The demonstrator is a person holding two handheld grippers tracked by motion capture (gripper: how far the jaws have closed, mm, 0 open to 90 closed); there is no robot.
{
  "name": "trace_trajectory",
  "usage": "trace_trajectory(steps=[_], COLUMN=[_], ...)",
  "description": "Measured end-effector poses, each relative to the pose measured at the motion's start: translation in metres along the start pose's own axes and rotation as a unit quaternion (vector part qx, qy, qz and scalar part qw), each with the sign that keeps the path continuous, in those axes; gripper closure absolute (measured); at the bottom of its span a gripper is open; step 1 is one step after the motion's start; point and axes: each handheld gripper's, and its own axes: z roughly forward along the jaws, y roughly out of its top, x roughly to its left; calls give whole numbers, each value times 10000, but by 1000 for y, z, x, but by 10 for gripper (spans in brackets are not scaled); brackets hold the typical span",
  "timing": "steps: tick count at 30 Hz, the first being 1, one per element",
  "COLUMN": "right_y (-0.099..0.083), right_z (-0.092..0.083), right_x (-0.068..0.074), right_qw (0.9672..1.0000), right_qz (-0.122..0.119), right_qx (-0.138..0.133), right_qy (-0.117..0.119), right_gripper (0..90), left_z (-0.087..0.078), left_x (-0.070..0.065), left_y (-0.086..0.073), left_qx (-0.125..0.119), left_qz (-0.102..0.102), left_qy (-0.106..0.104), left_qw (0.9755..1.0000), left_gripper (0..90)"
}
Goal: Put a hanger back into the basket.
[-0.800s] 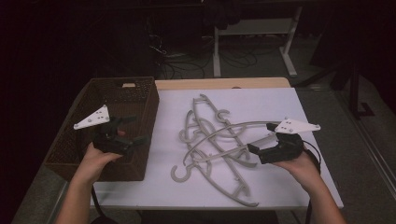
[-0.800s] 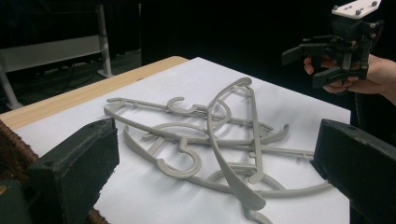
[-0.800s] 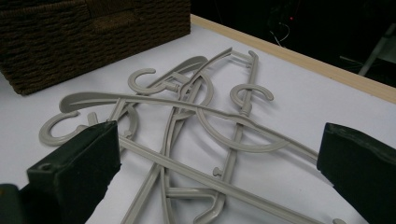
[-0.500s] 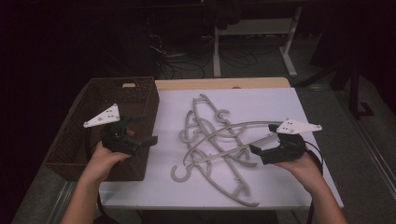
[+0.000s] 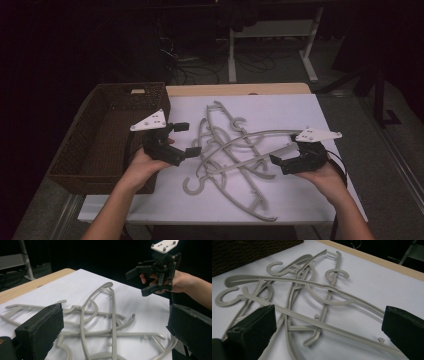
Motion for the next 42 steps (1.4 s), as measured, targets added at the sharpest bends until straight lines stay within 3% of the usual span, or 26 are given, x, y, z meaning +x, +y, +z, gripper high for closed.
trace_trajectory(steps=[3, 10, 11, 14, 21, 23, 32, 42], right_y=[3, 6, 7, 6, 2, 0, -16, -21], right_z=[4, 18, 27, 33, 43, 45, 59, 66], right_x=[-5, -16, -19, -20, -18, -20, -22, -22], right_qw=[10000, 9993, 9984, 9977, 9958, 9945, 9909, 9894], right_qz=[59, 210, 283, 312, 383, 449, 441, 423], right_qx=[43, 303, 471, 580, 785, 903, 1239, 1349], right_qy=[0, -85, -164, -183, -286, -269, -277, -317], right_gripper=[34, 204, 322, 435, 812, 873, 886, 887], left_z=[14, 34, 39, 43, 49, 49, 51, 57], left_x=[0, 5, 8, 10, 14, 15, 16, 17], left_y=[4, 7, 5, 3, -4, -6, -7, -9], left_qx=[-24, -45, -18, 32, 136, 160, 194, 363], left_qz=[9, 13, 20, 46, 69, 70, 67, 90], left_qy=[-76, -82, -53, -17, 71, 79, 95, 142], left_qw=[10000, 10000, 10000, 10000, 9999, 9998, 9997, 9992], left_gripper=[0, 0, 0, 0, 0, 0, 0, 0])
